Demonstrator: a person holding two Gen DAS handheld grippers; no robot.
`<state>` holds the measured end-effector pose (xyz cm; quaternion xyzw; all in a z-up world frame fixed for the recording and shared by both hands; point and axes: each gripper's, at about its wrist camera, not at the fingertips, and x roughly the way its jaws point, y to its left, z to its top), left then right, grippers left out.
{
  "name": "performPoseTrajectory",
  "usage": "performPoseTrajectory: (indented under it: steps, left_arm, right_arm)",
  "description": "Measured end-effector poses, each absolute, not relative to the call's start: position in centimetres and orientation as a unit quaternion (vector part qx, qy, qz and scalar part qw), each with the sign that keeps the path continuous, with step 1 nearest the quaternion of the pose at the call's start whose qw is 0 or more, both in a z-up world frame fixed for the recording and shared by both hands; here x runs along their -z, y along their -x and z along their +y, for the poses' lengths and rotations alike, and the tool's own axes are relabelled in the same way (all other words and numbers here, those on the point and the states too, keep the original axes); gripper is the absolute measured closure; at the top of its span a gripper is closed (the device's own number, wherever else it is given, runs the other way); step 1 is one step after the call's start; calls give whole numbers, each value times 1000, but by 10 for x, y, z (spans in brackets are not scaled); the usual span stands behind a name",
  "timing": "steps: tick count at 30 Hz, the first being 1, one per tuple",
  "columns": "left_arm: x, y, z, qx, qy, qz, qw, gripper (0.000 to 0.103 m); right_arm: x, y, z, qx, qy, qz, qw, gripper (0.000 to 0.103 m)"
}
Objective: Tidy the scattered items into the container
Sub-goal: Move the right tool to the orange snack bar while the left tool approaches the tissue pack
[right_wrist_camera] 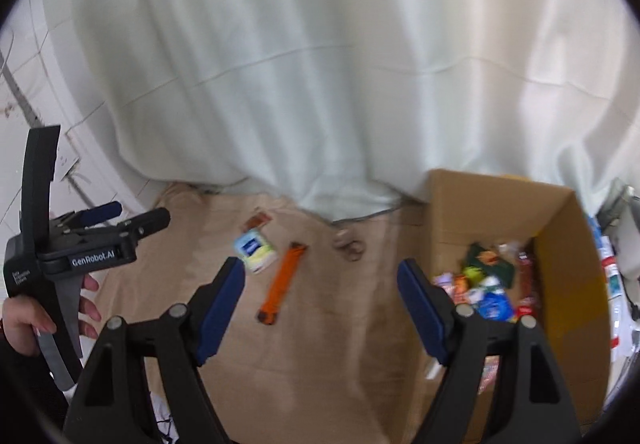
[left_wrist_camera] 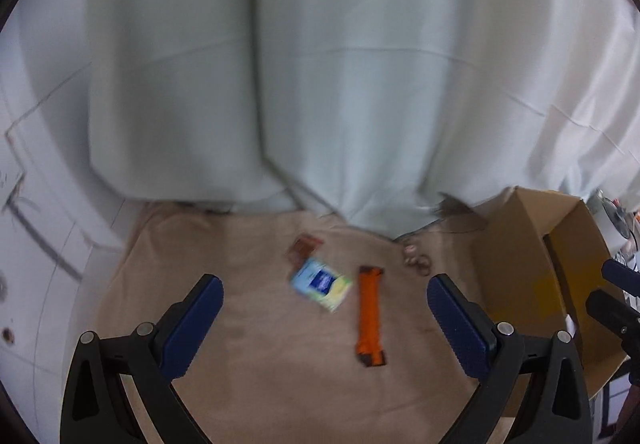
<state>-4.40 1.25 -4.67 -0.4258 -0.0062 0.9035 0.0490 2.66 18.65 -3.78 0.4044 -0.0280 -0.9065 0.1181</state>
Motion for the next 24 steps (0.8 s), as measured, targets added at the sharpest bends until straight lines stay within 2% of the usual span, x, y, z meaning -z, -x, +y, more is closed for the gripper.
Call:
performPoseTrajectory:
  steps: [7, 24]
  left_arm:
    - [81, 34, -32, -890, 455, -14, 24, 0]
    - [133, 49, -45, -872, 488, -12, 34, 0]
  right_arm:
    - [74, -17, 135, 892, -438, 7, 117, 21]
    - [117, 7, 112, 874, -475, -23, 99, 21]
